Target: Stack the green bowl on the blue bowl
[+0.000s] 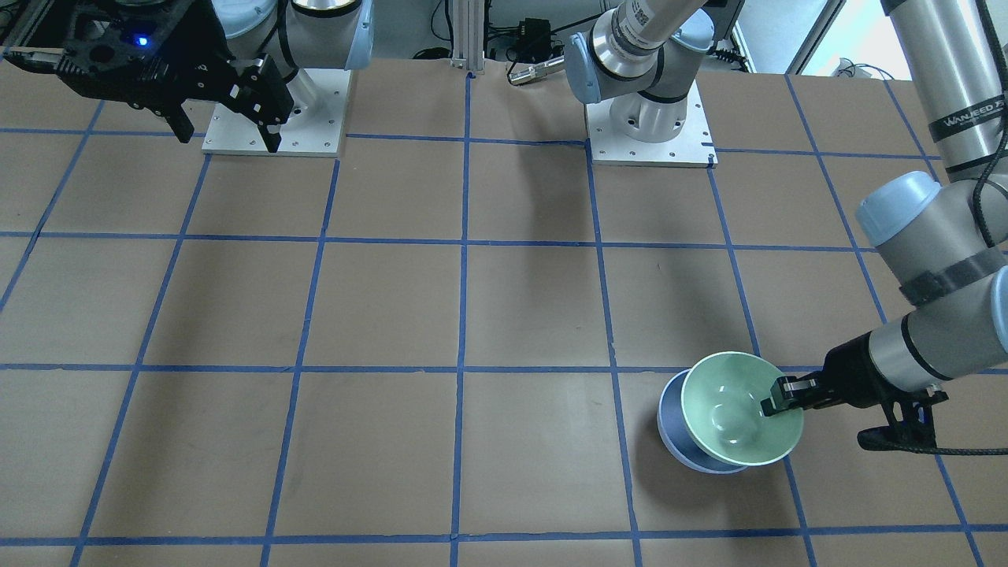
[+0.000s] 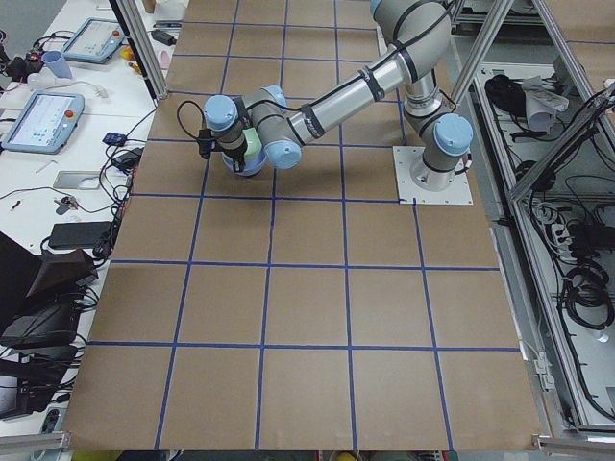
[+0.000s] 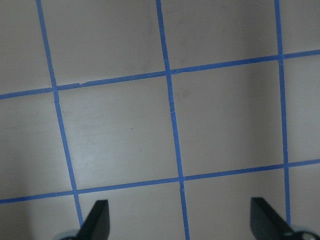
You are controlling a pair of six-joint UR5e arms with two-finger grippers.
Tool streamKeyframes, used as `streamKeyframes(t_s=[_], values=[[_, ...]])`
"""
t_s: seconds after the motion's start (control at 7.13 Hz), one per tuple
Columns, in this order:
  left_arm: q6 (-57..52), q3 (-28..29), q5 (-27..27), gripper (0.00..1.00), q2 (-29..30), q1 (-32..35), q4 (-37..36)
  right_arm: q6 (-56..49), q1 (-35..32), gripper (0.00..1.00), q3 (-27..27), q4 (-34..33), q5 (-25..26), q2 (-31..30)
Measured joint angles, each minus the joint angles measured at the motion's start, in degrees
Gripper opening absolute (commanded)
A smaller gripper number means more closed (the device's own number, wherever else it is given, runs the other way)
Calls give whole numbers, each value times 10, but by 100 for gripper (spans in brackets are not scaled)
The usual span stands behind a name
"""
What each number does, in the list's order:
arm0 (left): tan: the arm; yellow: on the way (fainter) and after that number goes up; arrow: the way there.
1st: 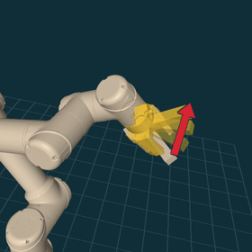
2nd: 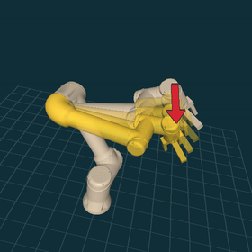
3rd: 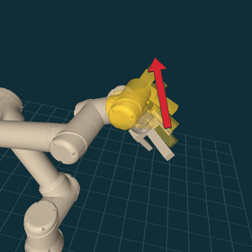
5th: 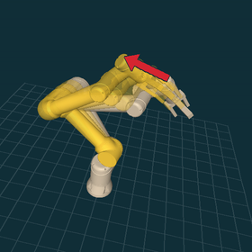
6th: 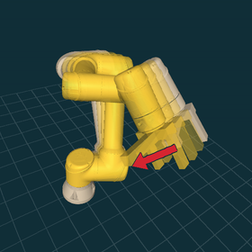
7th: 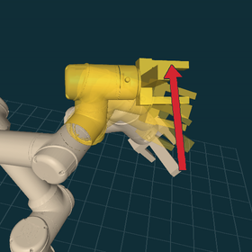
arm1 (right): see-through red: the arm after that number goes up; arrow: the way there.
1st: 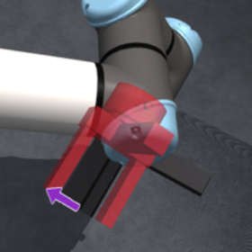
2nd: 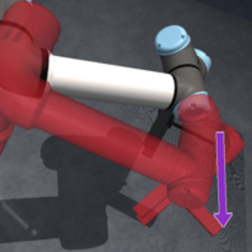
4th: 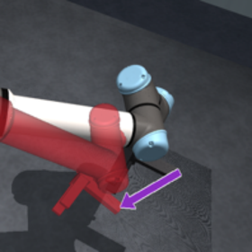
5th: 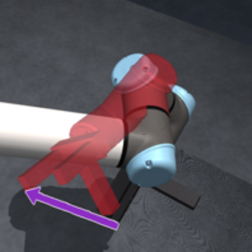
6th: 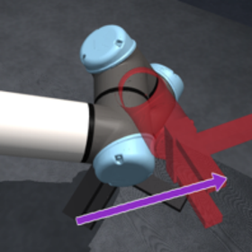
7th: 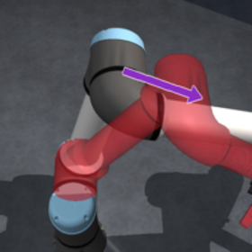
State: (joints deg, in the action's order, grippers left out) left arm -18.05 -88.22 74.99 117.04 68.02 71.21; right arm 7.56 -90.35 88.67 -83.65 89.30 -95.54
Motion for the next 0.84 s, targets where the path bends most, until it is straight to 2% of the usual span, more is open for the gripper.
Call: streamKeyframes(t_s=[0.56, 0.84], values=[[11, 2, -1, 100, -4, 8, 1, 0, 0, 100, -1, 1, 0, 0], [36, 10, 16, 100, -30, 42, 9, 0, 0, 100, 0, 0, 0, 0]])
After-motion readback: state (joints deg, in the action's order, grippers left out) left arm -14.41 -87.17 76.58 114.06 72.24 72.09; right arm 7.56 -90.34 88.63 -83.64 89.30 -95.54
